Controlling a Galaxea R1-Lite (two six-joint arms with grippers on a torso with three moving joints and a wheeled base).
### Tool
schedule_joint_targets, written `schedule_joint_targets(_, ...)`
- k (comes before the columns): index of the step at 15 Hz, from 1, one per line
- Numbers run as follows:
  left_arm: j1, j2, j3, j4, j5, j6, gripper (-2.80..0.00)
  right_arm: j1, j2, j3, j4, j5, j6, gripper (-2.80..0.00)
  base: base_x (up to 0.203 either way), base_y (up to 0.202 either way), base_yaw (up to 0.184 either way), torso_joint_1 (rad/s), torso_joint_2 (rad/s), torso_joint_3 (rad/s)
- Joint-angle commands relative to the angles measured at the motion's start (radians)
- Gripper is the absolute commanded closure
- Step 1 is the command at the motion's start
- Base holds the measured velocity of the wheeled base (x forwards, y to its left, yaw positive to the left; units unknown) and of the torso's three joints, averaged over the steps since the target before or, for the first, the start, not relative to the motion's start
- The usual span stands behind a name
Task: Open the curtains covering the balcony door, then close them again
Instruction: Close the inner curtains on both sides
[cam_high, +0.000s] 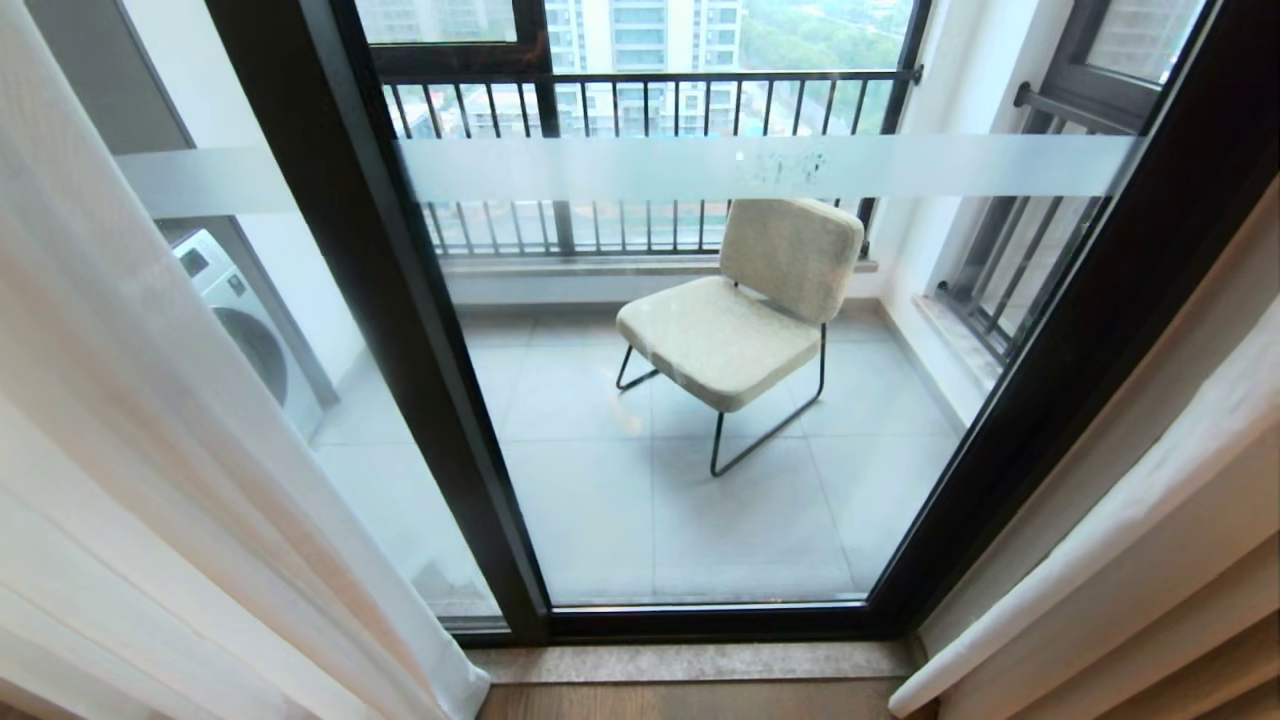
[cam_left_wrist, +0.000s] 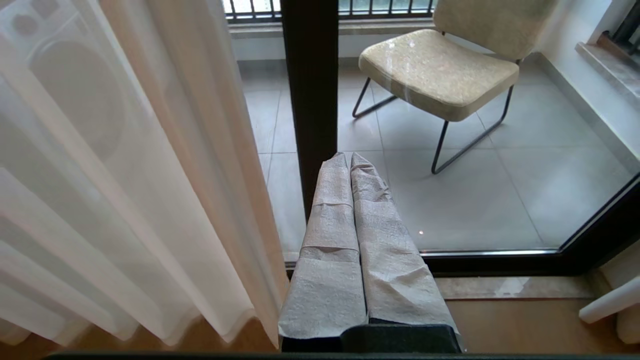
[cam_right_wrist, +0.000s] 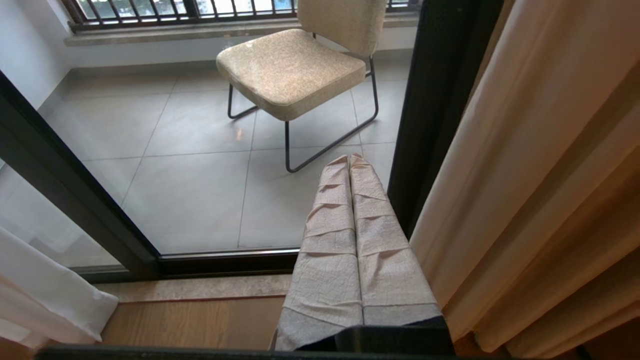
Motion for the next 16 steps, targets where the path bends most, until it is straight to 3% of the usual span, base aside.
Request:
schedule_joint_targets(1, 0.001, -0.002, 0.001, 0.000, 0.001, 0.000, 0.00, 0.000, 0.000, 0.000, 0.000, 0.000, 0.000, 0.00, 0.000, -0.191, 0.004, 0.007, 0.00, 0.007)
schedule_joint_targets(16, 0.001, -0.002, 0.001, -0.001, 0.001, 0.002, 0.00, 0.000, 0.000, 0.000, 0.000, 0.000, 0.000, 0.00, 0.000, -0.193, 0.001, 0.001, 0.00, 0.004)
